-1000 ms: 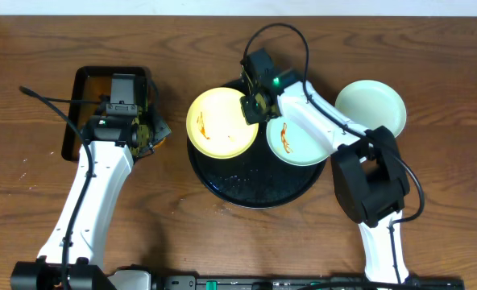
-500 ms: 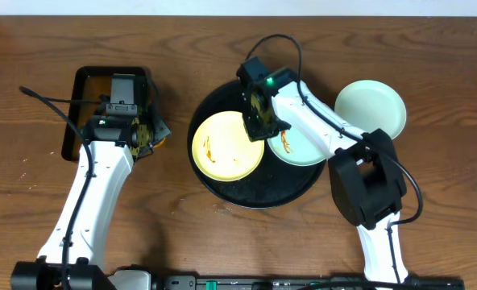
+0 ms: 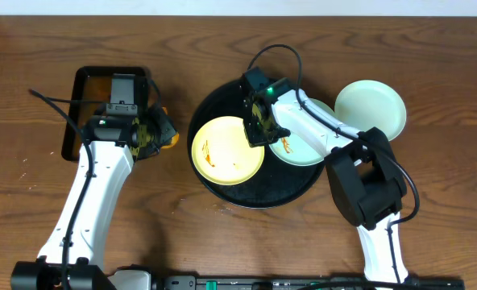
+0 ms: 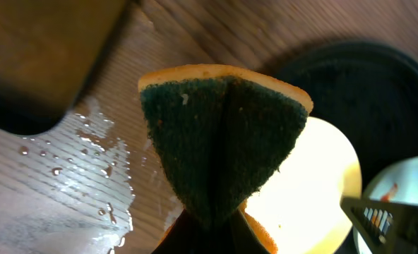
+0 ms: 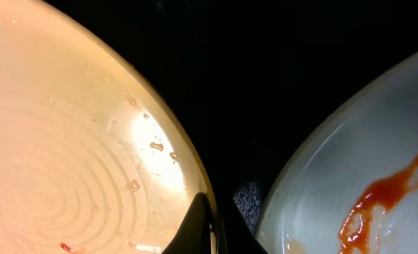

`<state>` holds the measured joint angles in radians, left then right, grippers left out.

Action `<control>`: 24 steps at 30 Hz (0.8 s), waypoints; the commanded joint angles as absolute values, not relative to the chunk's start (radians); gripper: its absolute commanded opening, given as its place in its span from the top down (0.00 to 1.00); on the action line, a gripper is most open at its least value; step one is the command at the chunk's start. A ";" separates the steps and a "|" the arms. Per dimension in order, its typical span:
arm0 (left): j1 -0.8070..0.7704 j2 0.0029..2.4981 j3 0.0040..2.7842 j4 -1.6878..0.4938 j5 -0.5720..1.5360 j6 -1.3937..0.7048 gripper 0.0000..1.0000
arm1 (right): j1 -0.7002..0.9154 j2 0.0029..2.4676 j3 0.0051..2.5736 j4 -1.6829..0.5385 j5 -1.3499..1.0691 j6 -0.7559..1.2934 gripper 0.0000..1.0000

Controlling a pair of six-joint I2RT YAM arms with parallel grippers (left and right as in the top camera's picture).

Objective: Clean dirty plates on tray and stack at the side
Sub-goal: 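Carry the sponge with the left gripper onto the yellow plate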

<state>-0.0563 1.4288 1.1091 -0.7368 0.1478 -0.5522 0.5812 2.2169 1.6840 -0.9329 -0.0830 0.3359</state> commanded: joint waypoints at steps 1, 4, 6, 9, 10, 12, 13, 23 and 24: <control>-0.077 1.438 1.100 -0.736 0.199 -0.533 0.92 | 0.595 2.224 1.643 -0.896 -0.056 0.371 0.99; -0.112 1.468 1.100 -0.724 0.199 -0.533 0.92 | 0.596 2.224 1.617 -0.863 -0.057 0.380 0.99; -0.146 1.497 1.100 -0.710 0.202 -0.536 0.92 | 0.596 2.224 1.610 -0.863 -0.057 0.390 0.99; -0.214 1.550 1.100 -0.673 0.210 -0.536 0.92 | 0.596 2.224 1.610 -0.863 -0.057 0.397 0.99; -0.237 1.567 1.100 -0.657 0.210 -0.536 0.92 | 0.596 2.224 1.610 -0.863 -0.057 0.397 0.99; -0.276 1.597 1.100 -0.627 0.209 -0.536 0.92 | 0.596 2.224 1.610 -0.864 -0.057 0.397 0.99; -0.293 1.612 1.100 -0.612 0.209 -0.536 0.92 | 0.596 2.224 1.610 -0.865 -0.057 0.397 0.99; -0.326 1.746 1.100 -0.561 0.165 -0.574 0.92 | 0.596 2.224 1.610 -0.868 -0.056 0.408 0.99; -0.330 1.761 1.100 -0.556 0.166 -0.589 0.92 | 0.596 2.224 1.610 -0.867 -0.056 0.411 0.99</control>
<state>-0.3248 1.7214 1.1072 -0.5659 0.1841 -0.5560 0.5812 2.1963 1.6405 -0.8692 -0.0830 0.3771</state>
